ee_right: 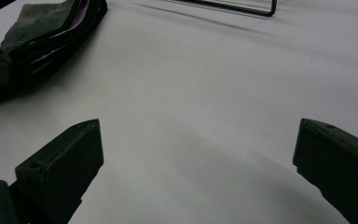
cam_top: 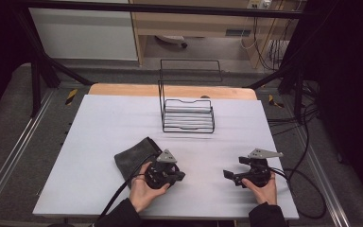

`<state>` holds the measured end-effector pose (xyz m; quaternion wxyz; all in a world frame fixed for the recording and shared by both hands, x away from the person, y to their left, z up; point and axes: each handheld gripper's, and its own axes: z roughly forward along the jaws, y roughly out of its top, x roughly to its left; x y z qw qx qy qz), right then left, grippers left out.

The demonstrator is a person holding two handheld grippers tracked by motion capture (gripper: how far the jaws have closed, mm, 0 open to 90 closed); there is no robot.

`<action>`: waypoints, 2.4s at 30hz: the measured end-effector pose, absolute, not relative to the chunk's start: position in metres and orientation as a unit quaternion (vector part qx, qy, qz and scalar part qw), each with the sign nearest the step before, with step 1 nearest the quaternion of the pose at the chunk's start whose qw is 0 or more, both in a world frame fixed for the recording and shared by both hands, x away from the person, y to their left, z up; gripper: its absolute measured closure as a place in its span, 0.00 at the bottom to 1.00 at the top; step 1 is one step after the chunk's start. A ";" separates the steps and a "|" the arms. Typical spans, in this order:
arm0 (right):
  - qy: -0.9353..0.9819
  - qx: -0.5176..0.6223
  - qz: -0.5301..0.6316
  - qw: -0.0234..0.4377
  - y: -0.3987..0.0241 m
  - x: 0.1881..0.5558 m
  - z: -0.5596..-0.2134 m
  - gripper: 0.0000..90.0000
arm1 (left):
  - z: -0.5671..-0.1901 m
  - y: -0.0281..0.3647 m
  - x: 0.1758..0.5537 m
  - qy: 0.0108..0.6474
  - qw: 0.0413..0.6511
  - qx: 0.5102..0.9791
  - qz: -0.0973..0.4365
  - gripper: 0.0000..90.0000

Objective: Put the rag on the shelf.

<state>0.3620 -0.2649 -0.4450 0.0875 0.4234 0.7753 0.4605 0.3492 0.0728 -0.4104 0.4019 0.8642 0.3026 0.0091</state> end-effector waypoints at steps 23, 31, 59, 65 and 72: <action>0.773 0.419 0.469 0.089 -0.262 0.361 -0.443 0.06 | -0.400 0.085 0.343 0.280 0.398 0.873 0.028 0.53; 0.772 0.401 0.484 0.092 -0.235 0.359 -0.432 0.21 | -0.386 0.152 0.349 0.317 0.388 0.859 0.103 0.28; 0.850 0.316 0.421 0.020 -0.090 0.372 -0.443 0.85 | -0.427 0.251 0.351 0.422 0.393 0.808 0.120 0.08; 0.848 0.319 0.424 0.007 -0.092 0.373 -0.439 0.98 | -0.427 0.250 0.349 0.423 0.394 0.807 0.120 0.09; 0.840 0.332 0.428 0.034 -0.097 0.379 -0.429 0.99 | -0.426 0.251 0.345 0.428 0.398 0.803 0.116 0.11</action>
